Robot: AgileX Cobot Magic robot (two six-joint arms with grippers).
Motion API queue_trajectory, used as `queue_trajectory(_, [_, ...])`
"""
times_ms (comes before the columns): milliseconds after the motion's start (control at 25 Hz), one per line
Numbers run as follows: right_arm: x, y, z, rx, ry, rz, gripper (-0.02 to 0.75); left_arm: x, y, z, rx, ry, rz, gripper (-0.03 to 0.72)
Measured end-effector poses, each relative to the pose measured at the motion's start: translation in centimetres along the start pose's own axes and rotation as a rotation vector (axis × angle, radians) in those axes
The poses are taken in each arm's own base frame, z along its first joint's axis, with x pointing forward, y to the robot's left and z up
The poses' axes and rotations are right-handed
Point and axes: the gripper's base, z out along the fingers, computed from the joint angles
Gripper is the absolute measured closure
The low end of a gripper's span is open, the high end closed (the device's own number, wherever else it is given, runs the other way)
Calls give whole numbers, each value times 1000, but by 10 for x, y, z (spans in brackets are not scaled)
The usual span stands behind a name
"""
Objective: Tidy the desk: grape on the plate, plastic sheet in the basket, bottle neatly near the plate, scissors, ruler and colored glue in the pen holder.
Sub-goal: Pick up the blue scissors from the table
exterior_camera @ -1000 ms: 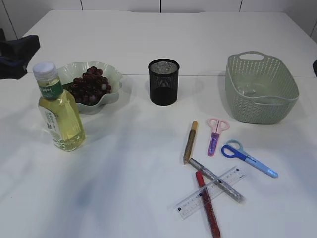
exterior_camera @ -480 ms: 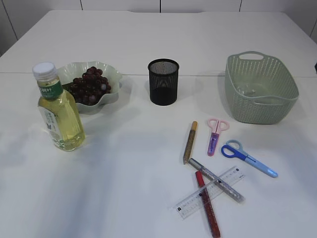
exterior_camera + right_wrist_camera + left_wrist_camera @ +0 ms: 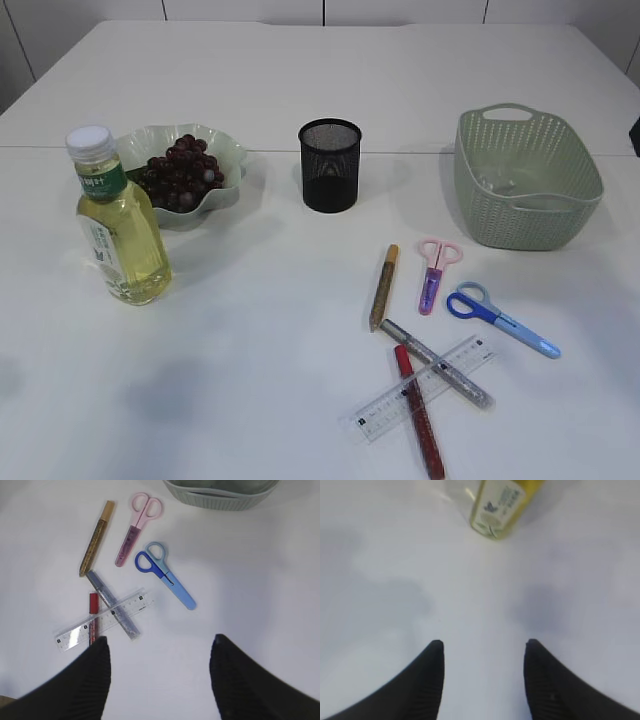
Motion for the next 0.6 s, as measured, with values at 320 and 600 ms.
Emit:
queue_trajectory(320, [0, 11, 3, -24, 8, -162, 247, 11, -5, -15, 18, 223, 17, 302])
queue_trajectory(600, [-7, 32, 39, -77, 115, -366, 247, 23, -3, -22, 7, 347, 32, 305])
